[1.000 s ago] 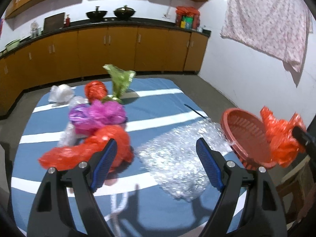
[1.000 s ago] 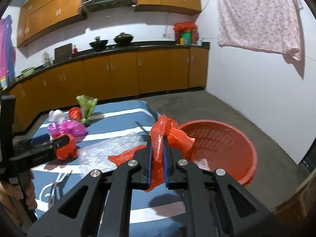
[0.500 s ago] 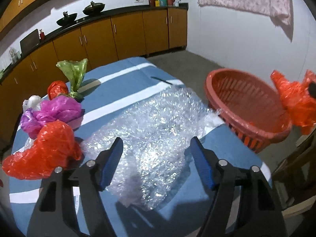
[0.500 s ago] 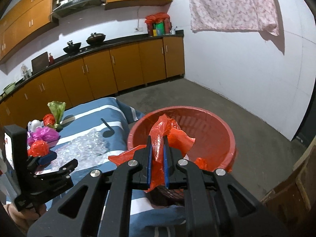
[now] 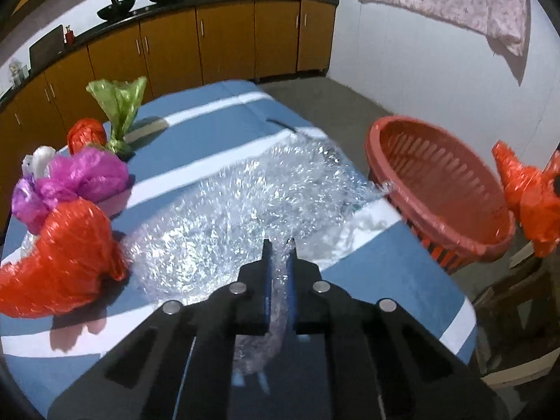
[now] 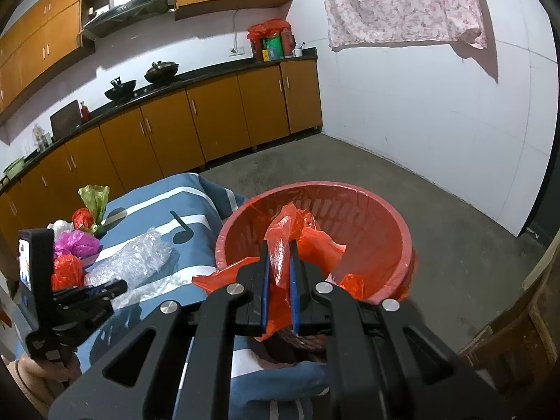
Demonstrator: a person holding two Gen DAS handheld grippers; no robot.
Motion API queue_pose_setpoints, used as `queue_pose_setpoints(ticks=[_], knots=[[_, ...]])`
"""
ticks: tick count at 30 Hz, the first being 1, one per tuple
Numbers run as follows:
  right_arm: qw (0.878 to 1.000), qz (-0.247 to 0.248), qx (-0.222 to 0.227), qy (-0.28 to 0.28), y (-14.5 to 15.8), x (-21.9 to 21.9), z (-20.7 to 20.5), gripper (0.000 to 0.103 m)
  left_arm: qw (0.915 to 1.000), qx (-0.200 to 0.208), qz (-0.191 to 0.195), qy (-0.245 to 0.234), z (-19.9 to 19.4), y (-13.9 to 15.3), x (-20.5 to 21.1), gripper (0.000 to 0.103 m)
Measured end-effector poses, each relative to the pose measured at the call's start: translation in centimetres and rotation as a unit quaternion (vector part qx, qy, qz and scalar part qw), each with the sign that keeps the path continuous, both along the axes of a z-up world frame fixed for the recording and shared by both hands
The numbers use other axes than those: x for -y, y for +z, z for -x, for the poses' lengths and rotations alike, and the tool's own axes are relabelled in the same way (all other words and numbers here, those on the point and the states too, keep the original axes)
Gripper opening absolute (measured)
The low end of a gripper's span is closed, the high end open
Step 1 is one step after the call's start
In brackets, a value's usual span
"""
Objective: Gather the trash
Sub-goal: 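Carry bubble wrap to basket with left tool while right tool holds red bag above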
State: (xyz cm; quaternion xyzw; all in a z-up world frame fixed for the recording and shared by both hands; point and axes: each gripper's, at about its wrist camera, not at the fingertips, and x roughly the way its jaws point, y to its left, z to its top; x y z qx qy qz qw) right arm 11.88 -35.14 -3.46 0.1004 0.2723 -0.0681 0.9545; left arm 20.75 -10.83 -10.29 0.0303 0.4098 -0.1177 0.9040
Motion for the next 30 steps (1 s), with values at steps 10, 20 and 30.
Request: queue_pose_setpoints(ticks=[10,20,30], knots=[[1.0,-0.011,0.008,-0.002,0.2,0.4,0.1,0.01,0.9982,0.028,0.052,-0.005,-0.3,3.7,-0.6,0.006],[1.0,-0.019,0.018,-0.009,0.6,1.4,-0.3,0.01,0.9948,0.048,0.083,-0.035,-0.6,6.2,1.2,0.006],[0.999,-0.02,0.032,-0.031,0.9,3.0,-0.8,0.01,0.9884,0.059,0.109,-0.088,-1.2,7.9,5.5,0.006]])
